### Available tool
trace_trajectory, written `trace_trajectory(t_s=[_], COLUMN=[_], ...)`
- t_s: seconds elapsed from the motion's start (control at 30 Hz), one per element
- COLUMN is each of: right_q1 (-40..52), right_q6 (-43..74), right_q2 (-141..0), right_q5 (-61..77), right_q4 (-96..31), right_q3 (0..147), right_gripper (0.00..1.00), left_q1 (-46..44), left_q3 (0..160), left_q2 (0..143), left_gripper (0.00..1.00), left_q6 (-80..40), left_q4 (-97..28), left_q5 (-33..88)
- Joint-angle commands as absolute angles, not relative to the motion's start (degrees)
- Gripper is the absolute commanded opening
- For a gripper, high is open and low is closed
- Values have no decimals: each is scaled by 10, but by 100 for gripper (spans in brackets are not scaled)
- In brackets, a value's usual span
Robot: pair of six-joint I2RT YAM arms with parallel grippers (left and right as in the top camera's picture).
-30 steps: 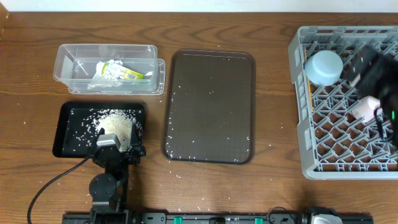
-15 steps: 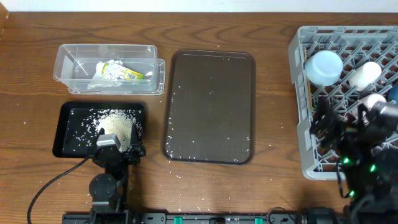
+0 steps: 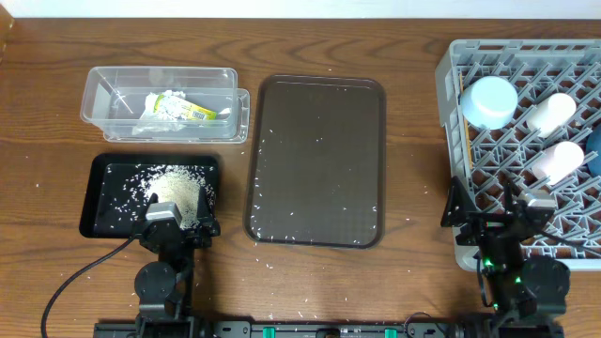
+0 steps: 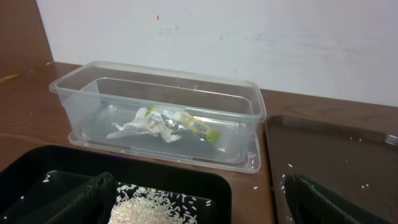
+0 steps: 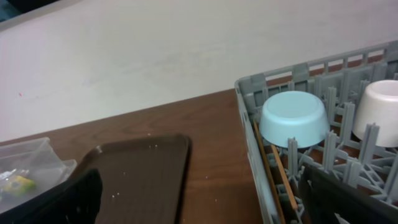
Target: Sort waste into correct bins and load items into the dishwasher rack
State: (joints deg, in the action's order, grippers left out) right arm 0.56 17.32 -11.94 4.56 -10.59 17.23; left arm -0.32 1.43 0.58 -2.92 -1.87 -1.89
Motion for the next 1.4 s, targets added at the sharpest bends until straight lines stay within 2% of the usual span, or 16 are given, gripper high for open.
trace_trajectory(t_s=[0.0, 0.13, 0.33, 0.6, 0.87, 1.37], right_q1=[11, 11, 12, 12, 12, 7], right_q6=[167, 167, 167, 124, -24, -7], right_q2=[-100, -77, -27, -3, -3, -3], right_q5=[62, 82, 92, 89, 85, 81], right_q4=[-63, 8, 39, 33, -39, -37], right_q3=[131, 73, 19, 3, 3, 3], right_gripper=[99, 99, 99, 99, 99, 99], left_q1=[-1, -1, -1, -1, -1, -1], left_q3=[2, 2, 2, 2, 2, 2], left_q2=[2, 2, 2, 2, 2, 2], left_gripper=[89, 89, 89, 89, 89, 89], left_q6=[-24, -24, -24, -24, -24, -24], left_q4=[-39, -39, -39, -39, -39, -39], left_q5=[-30, -30, -30, -30, -30, -30])
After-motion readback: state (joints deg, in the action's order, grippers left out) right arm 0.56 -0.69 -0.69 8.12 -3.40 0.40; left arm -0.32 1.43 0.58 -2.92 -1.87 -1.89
